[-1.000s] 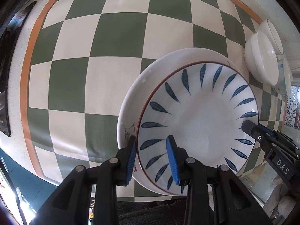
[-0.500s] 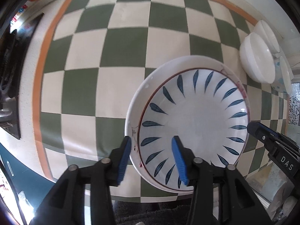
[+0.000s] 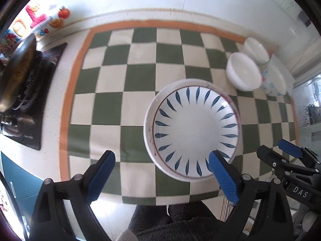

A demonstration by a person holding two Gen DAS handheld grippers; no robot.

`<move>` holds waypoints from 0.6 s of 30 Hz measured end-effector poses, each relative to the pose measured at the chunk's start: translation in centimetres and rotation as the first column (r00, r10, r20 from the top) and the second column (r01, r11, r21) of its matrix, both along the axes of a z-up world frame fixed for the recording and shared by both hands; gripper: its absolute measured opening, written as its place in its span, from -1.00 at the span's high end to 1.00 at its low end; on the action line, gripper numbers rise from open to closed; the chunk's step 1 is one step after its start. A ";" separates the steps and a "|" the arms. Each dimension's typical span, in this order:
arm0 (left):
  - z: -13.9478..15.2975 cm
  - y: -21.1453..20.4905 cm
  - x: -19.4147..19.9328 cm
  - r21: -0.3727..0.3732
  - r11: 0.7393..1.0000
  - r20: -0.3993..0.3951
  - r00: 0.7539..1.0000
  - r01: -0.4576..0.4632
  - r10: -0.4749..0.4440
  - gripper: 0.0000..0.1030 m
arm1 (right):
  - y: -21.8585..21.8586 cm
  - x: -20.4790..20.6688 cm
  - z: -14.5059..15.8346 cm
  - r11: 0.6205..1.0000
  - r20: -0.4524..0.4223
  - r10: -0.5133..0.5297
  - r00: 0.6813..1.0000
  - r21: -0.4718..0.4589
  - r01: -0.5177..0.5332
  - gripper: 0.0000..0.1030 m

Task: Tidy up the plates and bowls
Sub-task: 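Lower the blue-striped plate onto the pink-blossom plate and open the right tool, then move the right tool toward the white bowls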

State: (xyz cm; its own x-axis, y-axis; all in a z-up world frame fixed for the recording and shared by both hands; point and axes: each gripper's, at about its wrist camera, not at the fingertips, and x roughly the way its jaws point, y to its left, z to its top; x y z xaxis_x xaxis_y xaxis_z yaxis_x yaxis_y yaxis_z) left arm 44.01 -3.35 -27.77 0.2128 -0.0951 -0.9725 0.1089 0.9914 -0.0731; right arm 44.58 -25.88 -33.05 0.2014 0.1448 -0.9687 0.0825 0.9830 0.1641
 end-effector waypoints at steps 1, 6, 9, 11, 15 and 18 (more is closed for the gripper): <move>0.8 0.3 -0.7 -0.002 1.000 0.013 1.000 0.000 0.000 -0.86 | 0.1 -0.4 0.7 1.000 0.012 -0.003 1.000 -0.001 0.003 -0.64; 4.0 1.7 -3.3 -0.006 1.000 0.076 0.997 -0.007 0.007 -0.86 | 0.6 -3.8 5.1 1.000 0.092 -0.023 0.995 0.012 0.022 -0.69; 5.3 2.0 -4.2 -0.006 1.000 0.104 0.995 -0.001 0.001 -0.86 | 1.2 -4.9 6.5 0.999 0.113 -0.030 0.993 0.024 0.027 -0.71; 6.0 2.2 -4.6 -0.012 1.000 0.127 0.992 0.003 -0.002 -0.87 | 1.6 -5.6 7.4 1.000 0.129 -0.022 0.991 0.012 0.020 -0.72; 6.8 2.0 -5.2 -0.033 0.999 0.146 0.989 0.027 -0.022 -0.93 | 2.2 -6.6 8.4 1.000 0.142 -0.022 0.990 0.024 0.019 -0.75; 6.9 1.6 -5.3 -0.044 0.998 0.149 0.988 0.037 -0.030 -0.97 | 2.2 -7.2 8.8 0.999 0.153 -0.028 0.988 0.037 0.023 -0.79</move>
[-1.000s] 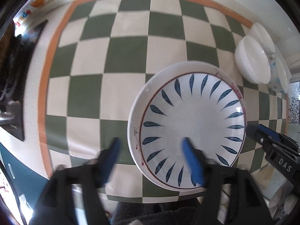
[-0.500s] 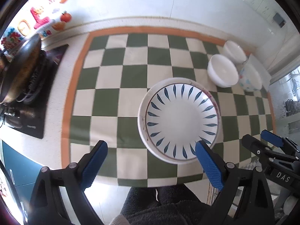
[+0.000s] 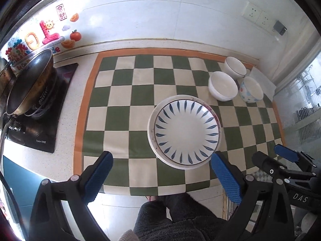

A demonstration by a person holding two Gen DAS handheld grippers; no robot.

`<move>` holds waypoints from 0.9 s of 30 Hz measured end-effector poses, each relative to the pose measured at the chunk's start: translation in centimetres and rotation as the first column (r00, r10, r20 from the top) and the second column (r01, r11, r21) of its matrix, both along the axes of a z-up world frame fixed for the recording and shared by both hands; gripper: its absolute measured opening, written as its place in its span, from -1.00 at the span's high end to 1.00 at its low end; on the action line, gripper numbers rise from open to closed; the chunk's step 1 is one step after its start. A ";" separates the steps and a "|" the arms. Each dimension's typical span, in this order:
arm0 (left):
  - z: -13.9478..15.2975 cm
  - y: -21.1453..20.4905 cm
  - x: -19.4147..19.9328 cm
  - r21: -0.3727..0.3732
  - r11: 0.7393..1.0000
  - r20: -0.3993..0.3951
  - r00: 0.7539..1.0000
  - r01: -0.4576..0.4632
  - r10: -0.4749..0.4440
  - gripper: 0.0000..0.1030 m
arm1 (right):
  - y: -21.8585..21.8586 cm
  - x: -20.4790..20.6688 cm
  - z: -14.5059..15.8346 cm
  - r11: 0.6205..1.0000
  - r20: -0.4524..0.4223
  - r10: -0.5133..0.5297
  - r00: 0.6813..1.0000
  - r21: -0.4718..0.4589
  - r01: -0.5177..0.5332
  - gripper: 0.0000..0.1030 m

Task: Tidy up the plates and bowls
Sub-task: 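Move the right tool toward the white bowls, then grasp a plain white bowl rim with the right tool and lift it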

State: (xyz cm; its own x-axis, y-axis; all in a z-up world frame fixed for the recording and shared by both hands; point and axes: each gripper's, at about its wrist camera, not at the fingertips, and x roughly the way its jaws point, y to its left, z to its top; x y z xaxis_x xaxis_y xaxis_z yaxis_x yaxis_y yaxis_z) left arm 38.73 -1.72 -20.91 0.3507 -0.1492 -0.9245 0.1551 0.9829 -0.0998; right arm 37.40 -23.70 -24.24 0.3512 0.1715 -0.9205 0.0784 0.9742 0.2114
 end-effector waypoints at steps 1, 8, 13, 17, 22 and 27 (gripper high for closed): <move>0.0 -0.1 0.0 -0.005 1.000 0.003 1.000 0.000 0.000 -0.98 | -0.2 -0.1 0.1 1.000 0.005 -0.005 1.000 0.006 0.005 -0.80; -0.9 -3.1 2.3 -0.003 1.000 -0.010 1.000 0.014 -0.014 -0.98 | -4.8 0.9 -0.6 0.989 0.077 -0.086 0.993 0.124 0.076 -0.91; -2.5 -7.3 7.4 -0.028 1.000 -0.033 0.999 0.009 -0.010 -0.98 | -10.7 4.9 -2.8 0.967 0.091 -0.148 0.985 0.222 0.125 -0.91; -5.5 -11.0 13.6 -0.058 0.998 -0.115 0.993 -0.010 0.003 -0.96 | -16.0 10.7 -6.4 0.955 0.028 -0.172 0.985 0.251 0.160 -0.91; -11.3 -15.3 21.1 -0.110 0.994 -0.274 0.962 -0.023 -0.007 -0.89 | -18.8 18.3 -11.7 0.949 -0.067 -0.073 0.995 0.302 0.090 -0.73; -15.9 -18.0 25.9 -0.106 0.994 -0.379 0.925 -0.026 -0.016 -0.69 | -18.7 23.3 -16.0 0.943 -0.159 0.017 0.987 0.330 0.037 -0.48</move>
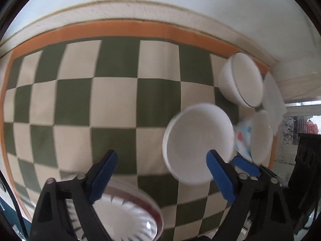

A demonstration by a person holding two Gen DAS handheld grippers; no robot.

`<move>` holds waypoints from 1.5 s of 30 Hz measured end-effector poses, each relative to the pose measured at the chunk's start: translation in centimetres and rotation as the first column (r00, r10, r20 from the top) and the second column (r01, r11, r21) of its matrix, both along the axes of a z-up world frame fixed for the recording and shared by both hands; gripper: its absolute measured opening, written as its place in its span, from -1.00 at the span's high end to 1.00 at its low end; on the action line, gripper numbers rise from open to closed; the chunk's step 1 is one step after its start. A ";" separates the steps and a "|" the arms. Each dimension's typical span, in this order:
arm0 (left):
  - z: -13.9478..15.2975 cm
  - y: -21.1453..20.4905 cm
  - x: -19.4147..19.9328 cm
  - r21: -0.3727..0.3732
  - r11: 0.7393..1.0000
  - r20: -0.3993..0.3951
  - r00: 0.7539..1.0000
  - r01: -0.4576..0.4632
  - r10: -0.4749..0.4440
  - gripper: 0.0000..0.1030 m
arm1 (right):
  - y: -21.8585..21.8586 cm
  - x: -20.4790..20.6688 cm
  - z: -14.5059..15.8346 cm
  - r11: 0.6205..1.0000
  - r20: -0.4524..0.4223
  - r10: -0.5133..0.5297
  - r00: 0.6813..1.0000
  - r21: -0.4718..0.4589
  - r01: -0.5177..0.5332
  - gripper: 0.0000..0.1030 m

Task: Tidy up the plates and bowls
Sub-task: 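Grasp a plain white bowl rim with the right tool and lift it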

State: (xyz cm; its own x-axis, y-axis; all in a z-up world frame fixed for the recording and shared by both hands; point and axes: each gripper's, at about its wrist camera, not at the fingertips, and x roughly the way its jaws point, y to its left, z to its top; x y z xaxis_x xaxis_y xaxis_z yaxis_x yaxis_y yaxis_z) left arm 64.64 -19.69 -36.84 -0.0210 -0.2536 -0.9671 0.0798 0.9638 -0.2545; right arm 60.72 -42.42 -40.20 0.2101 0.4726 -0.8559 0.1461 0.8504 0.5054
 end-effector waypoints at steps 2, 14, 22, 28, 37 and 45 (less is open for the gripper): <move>-1.2 -0.7 1.0 0.017 1.000 -0.021 1.000 0.017 -0.017 -0.52 | 0.1 1.3 -1.3 1.000 -0.025 0.021 0.999 0.004 -0.021 -0.35; -3.2 -3.5 1.5 0.045 0.991 -0.047 0.991 0.126 -0.124 0.54 | 0.8 3.9 -3.2 0.995 -0.047 0.012 0.999 -0.098 -0.016 0.75; -1.5 -5.1 -1.4 0.042 0.985 -0.046 0.985 0.166 -0.164 0.54 | 0.6 2.7 -1.8 0.991 -0.048 0.006 0.999 -0.134 -0.013 0.78; 0.7 -6.8 -5.2 0.024 0.979 -0.028 0.979 0.205 -0.204 0.54 | -0.4 0.4 0.7 0.990 -0.046 0.004 0.999 -0.137 -0.011 0.78; 0.1 -8.2 -10.7 -0.024 0.975 -0.097 0.970 0.222 -0.223 0.54 | -3.0 -7.3 1.8 0.993 -0.092 0.014 0.996 -0.117 -0.025 0.78; -3.7 -10.6 -12.3 0.002 0.972 -0.155 0.960 0.237 -0.233 0.54 | -5.3 -10.4 -1.9 0.993 -0.158 -0.005 0.987 -0.119 -0.014 0.78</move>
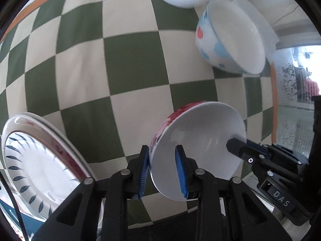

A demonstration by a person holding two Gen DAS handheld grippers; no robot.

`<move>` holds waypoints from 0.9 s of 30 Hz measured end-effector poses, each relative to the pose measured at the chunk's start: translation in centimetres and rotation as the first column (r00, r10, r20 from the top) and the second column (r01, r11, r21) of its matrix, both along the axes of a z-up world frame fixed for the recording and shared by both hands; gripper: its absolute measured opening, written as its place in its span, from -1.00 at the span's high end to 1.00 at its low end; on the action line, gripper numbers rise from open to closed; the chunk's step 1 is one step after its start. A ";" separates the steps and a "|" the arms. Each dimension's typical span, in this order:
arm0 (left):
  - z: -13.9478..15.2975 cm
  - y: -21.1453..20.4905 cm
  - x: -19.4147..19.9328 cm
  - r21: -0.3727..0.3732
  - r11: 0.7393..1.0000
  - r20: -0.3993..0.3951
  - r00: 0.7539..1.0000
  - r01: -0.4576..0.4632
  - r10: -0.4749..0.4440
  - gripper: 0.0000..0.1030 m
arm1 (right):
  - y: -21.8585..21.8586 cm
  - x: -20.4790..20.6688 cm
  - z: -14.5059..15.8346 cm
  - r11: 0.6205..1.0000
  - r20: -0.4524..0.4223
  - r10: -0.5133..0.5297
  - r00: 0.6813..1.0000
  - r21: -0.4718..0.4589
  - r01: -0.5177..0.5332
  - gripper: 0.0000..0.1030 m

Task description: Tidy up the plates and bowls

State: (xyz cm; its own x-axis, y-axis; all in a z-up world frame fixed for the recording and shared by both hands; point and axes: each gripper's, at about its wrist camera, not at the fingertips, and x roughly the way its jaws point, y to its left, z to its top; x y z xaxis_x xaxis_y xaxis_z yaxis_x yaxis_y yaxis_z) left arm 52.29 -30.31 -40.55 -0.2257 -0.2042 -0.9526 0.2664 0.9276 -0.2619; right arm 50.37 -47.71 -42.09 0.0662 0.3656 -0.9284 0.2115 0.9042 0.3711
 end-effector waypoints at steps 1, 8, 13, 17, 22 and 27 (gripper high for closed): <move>-0.2 -0.2 0.0 0.002 1.000 0.002 1.000 0.002 -0.002 0.54 | -0.2 -0.1 -0.3 1.000 -0.002 0.000 1.000 -0.005 0.000 0.78; -0.1 -1.1 0.4 0.008 1.000 0.013 1.000 0.007 -0.007 0.53 | -0.4 0.6 -0.8 1.000 0.001 0.009 1.000 -0.015 -0.009 0.78; 1.2 0.4 0.6 0.018 0.999 0.043 0.999 -0.030 0.029 0.50 | -0.5 0.9 -1.2 1.000 -0.013 0.021 1.000 0.006 -0.021 0.77; 3.9 1.0 1.3 0.009 1.000 0.122 0.992 -0.027 0.025 0.33 | -1.9 0.6 -1.0 0.998 -0.015 -0.022 1.000 0.066 0.023 0.67; 6.5 0.6 3.4 -0.056 0.998 0.150 0.988 -0.040 0.048 -0.09 | -3.6 0.4 0.2 0.994 0.002 -0.063 0.998 0.085 0.063 0.46; 7.0 -0.9 6.2 -0.126 0.990 0.121 0.989 -0.067 0.082 -0.19 | -6.5 1.1 2.1 0.988 0.039 -0.126 0.991 0.090 0.122 -0.02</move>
